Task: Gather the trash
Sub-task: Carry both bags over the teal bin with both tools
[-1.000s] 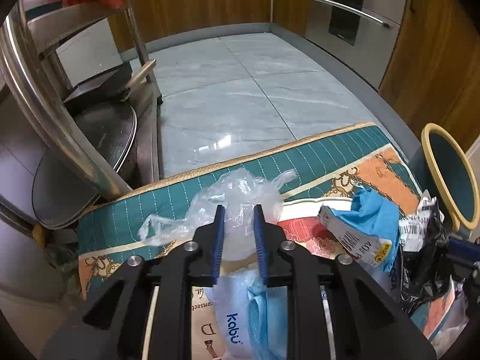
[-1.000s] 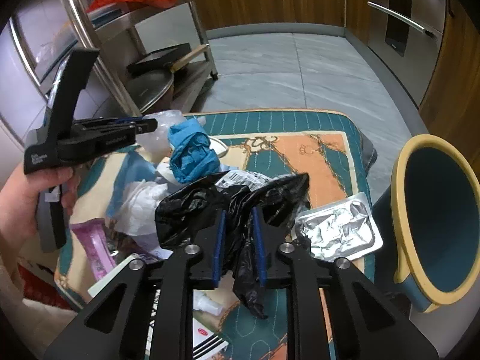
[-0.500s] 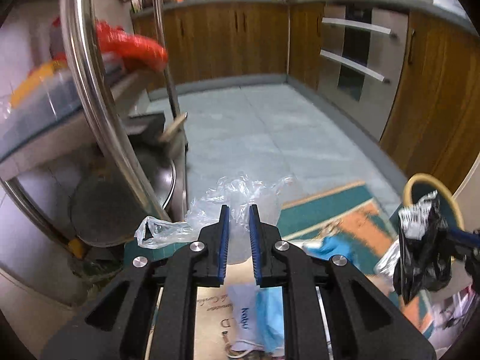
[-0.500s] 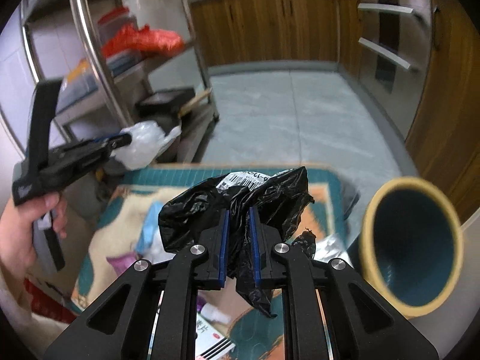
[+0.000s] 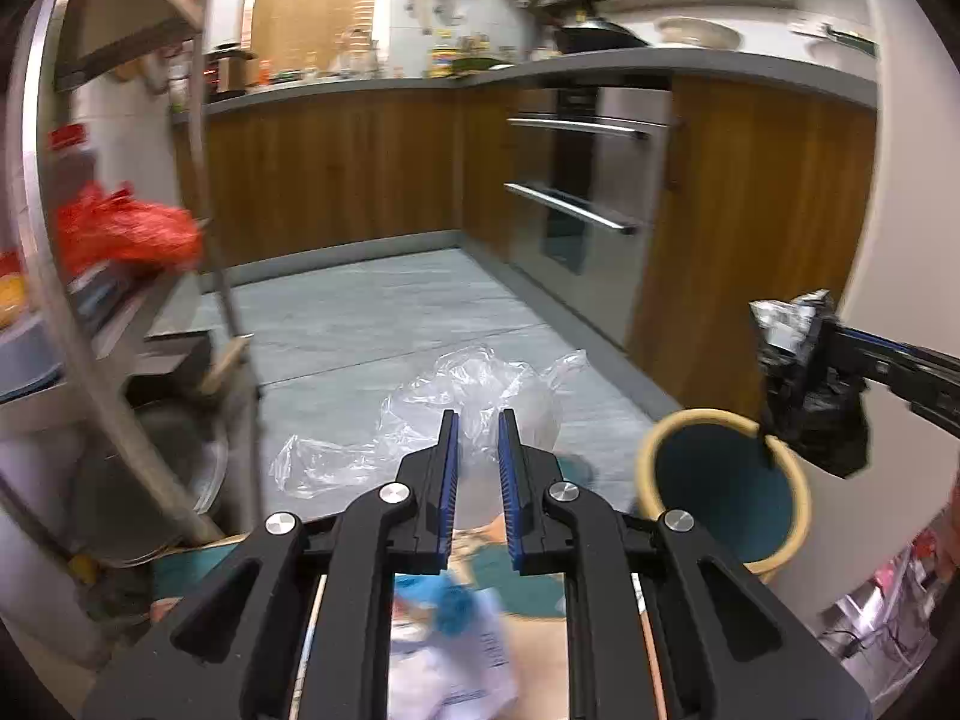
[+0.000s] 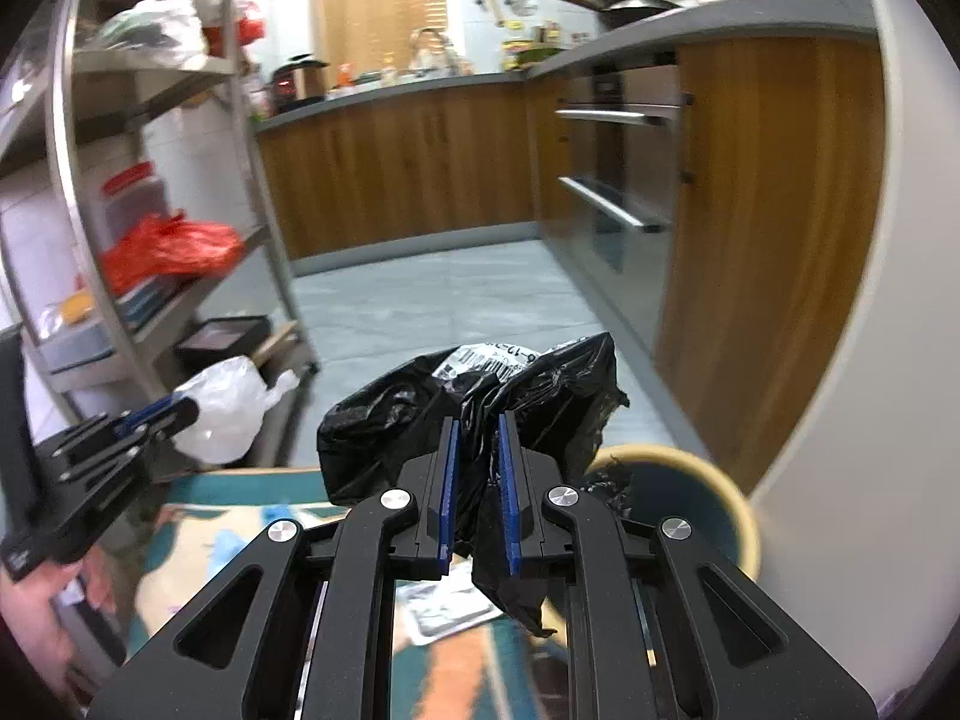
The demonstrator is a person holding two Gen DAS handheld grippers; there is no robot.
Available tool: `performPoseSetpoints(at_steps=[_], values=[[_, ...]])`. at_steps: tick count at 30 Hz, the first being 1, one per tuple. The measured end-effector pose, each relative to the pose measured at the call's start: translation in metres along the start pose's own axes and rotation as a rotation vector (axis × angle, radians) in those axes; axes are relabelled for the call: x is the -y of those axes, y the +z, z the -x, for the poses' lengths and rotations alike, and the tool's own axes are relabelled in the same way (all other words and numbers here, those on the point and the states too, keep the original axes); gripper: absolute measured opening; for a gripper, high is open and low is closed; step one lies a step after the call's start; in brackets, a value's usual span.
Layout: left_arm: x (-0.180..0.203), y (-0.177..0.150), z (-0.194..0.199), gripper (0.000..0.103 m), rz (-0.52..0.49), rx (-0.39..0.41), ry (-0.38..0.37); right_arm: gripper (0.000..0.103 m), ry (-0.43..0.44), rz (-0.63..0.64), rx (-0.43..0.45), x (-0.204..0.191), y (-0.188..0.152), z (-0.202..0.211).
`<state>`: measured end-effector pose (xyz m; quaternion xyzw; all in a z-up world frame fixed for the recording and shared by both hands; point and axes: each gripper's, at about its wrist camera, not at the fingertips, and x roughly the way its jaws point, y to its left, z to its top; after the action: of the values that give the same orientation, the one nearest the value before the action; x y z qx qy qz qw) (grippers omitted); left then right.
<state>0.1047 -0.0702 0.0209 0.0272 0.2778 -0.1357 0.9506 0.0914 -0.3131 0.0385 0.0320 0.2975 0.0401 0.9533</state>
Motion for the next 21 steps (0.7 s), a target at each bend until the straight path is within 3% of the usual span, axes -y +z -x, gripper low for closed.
performPoseSetpoints(at_steps=[12,21], values=[[0.114,-0.016,-0.057,0.013,-0.191,-0.070,-0.182,0.014,-0.171,0.015,-0.138,0.074,-0.026,-0.059],[0.145,-0.040,-0.098,0.013,-0.202,-0.154,-0.226,0.014,-0.213,0.016,-0.242,0.098,-0.052,-0.089]])
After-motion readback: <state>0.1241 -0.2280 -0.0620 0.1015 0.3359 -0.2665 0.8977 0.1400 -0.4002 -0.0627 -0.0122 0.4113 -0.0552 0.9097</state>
